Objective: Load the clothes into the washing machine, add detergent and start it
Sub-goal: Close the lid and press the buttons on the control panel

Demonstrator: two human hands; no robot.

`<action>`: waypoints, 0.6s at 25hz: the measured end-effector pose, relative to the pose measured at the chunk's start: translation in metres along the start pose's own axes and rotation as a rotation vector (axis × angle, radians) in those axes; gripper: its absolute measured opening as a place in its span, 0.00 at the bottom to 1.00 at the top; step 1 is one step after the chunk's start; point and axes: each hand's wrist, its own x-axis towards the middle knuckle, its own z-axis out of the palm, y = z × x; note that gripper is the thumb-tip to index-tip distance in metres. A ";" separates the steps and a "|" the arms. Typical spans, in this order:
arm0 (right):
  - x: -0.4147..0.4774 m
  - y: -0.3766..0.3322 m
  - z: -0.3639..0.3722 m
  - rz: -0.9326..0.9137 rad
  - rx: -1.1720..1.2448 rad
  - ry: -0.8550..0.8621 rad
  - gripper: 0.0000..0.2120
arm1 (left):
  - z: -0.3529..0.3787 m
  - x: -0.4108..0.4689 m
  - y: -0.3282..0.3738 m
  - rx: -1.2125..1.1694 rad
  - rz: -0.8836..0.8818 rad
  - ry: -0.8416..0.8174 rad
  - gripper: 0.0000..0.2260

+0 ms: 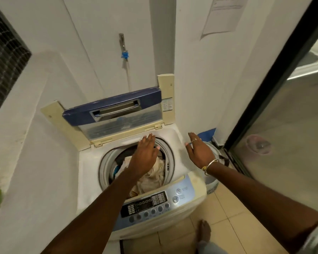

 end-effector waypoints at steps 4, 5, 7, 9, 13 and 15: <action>0.011 0.052 -0.023 0.076 0.020 0.029 0.25 | 0.031 0.042 0.041 -0.043 0.009 -0.038 0.24; 0.015 0.066 -0.030 0.091 0.027 0.040 0.25 | 0.039 0.052 0.052 -0.050 0.004 -0.038 0.24; 0.021 0.091 -0.043 0.124 0.053 0.059 0.25 | 0.055 0.071 0.070 -0.055 0.018 -0.045 0.24; 0.028 0.120 -0.052 0.153 0.049 0.058 0.24 | 0.074 0.092 0.084 -0.042 0.055 -0.072 0.23; 0.040 0.167 -0.063 0.206 0.081 0.023 0.24 | 0.109 0.119 0.099 -0.062 0.035 -0.130 0.23; 0.045 0.185 -0.065 0.203 0.081 0.007 0.23 | 0.126 0.128 0.104 -0.058 0.023 -0.175 0.23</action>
